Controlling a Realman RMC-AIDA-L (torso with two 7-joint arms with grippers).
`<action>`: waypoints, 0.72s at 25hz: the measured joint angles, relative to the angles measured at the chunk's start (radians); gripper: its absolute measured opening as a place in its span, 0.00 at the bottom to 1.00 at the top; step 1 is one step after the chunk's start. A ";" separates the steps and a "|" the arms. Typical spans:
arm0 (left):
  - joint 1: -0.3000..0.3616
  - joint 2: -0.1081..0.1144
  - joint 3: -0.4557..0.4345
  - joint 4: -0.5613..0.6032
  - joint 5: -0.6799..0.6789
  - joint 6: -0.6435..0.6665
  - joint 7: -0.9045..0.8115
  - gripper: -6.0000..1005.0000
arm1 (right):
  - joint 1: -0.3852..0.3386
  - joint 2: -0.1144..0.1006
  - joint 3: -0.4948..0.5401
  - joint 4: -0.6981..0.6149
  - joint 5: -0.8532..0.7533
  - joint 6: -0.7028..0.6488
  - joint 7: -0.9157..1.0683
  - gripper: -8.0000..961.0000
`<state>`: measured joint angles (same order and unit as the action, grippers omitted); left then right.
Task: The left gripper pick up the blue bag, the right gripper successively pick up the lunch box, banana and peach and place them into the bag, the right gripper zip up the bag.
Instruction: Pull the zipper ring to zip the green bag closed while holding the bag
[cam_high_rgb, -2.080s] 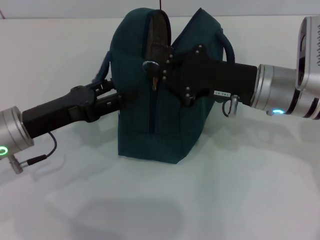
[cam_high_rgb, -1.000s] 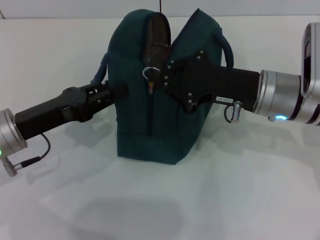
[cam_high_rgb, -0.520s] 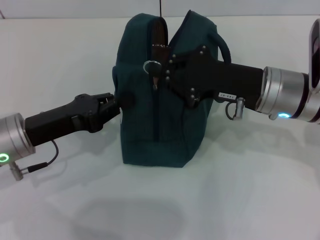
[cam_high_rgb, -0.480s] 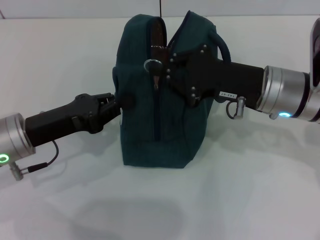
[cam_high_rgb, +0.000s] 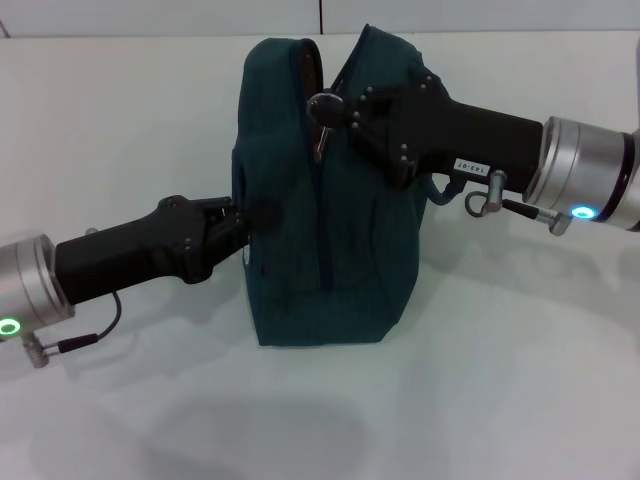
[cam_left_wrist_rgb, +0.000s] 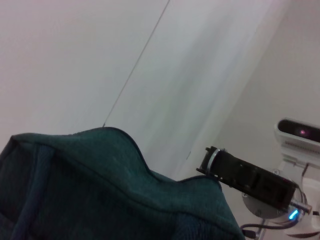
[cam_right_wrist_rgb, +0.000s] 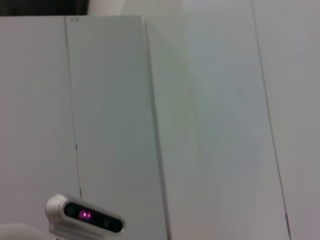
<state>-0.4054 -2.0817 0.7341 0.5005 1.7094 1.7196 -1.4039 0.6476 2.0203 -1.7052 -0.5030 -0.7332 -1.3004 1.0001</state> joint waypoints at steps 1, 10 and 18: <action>-0.001 0.000 0.001 0.000 0.004 0.000 0.000 0.06 | 0.002 0.000 0.000 0.002 0.000 0.001 0.018 0.01; -0.003 0.000 0.014 0.000 0.010 -0.009 0.000 0.06 | 0.009 -0.001 0.009 0.009 -0.001 -0.007 0.095 0.01; -0.003 -0.003 0.011 -0.005 0.004 -0.058 -0.006 0.06 | 0.013 -0.002 0.009 0.001 -0.005 -0.042 0.116 0.01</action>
<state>-0.4080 -2.0843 0.7447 0.4954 1.7132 1.6619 -1.4099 0.6609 2.0187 -1.6965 -0.5024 -0.7385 -1.3422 1.1157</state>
